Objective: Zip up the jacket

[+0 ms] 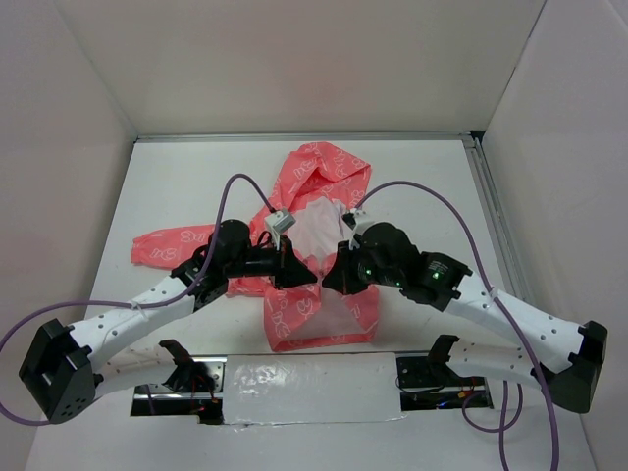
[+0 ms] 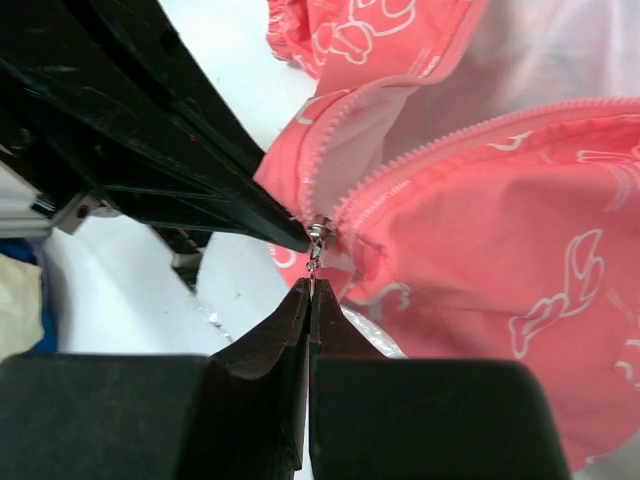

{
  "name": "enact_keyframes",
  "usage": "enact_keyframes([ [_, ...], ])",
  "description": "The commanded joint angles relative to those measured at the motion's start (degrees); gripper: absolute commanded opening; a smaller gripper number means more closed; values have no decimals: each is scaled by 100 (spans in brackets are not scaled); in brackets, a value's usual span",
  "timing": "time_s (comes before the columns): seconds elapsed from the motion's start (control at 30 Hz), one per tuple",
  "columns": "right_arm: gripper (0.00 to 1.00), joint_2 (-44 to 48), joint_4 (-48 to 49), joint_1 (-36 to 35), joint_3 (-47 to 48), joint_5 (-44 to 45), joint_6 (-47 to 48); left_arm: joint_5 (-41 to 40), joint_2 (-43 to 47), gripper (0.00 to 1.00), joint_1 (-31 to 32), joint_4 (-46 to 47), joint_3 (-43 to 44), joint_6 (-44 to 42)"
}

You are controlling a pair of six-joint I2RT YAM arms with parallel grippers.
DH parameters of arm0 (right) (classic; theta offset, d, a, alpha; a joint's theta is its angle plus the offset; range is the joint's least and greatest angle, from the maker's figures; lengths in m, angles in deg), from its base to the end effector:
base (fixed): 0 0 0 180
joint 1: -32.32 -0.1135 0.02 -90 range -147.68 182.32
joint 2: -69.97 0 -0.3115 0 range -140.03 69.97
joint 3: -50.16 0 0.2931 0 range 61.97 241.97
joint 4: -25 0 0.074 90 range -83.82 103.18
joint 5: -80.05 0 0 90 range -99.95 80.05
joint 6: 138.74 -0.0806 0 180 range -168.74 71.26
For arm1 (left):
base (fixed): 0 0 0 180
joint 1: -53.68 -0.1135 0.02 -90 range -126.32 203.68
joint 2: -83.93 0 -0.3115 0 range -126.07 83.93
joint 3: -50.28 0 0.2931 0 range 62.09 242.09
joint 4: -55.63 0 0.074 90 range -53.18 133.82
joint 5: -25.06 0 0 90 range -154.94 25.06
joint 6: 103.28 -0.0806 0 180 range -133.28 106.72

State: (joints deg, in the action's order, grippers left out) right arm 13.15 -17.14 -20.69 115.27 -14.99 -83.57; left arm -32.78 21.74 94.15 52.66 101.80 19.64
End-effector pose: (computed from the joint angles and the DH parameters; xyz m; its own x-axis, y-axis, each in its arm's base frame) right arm 0.1554 0.2181 0.3305 -0.7546 -0.0562 -0.6538 -0.4977 0.6983 0.5145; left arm 0.2011 -0.2280 0.3012 -0.6631 -0.0391 -0.7475 0.6941 0.3420 -0.6335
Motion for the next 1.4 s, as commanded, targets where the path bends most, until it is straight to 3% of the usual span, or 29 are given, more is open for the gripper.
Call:
enact_keyframes([
  [0.0, 0, 31, 352, 2, 576, -164, -234, 150, -82, 0, -13, -260, -103, -191],
  [0.27, 0, -365, 62, 195, 972, 828, -1666, -52, -47, 0, 312, -724, -288, -111],
  [0.4, 0, -593, -174, 387, 1042, 1539, -1869, 158, -12, 0, 427, -822, -472, -76],
  [0.57, 0, -638, 61, 862, 963, 1068, -2019, 273, 50, 0, 453, -1121, -753, 20],
  [0.77, 0, -822, 194, 986, 1077, 671, -1519, 256, -187, 0, 453, -1156, -789, 117],
  [0.93, 0, -1050, 88, 828, 1288, 1540, -675, 615, -232, 0, 453, -1288, -771, 20],
  [1.1, 0, -1121, 98, 468, 1314, 645, -15, 134, -214, 0, 453, -2034, -394, 196],
  [1.13, 0, -1147, -42, 407, 1350, 644, -59, -76, -206, 4, 453, -2114, -332, 144],
  [1.17, 0, -1147, -174, 319, 1332, 714, -76, -226, -179, 21, 462, -2228, -253, 109],
  [1.23, 0, -1112, -324, 195, 1315, 715, -94, -613, -39, 35, 462, -2351, -25, 30],
  [1.27, 0, -1051, -455, 178, 1306, 671, -94, -919, 75, 54, 462, -2430, 63, 12],
  [1.3, 0, -1042, -526, 169, 1323, 680, -103, -1061, 128, 60, 462, -2448, 212, -110],
  [1.37, 0, -981, -632, 168, 1358, 662, -77, -1351, 251, 99, 514, -2405, 327, -252],
])
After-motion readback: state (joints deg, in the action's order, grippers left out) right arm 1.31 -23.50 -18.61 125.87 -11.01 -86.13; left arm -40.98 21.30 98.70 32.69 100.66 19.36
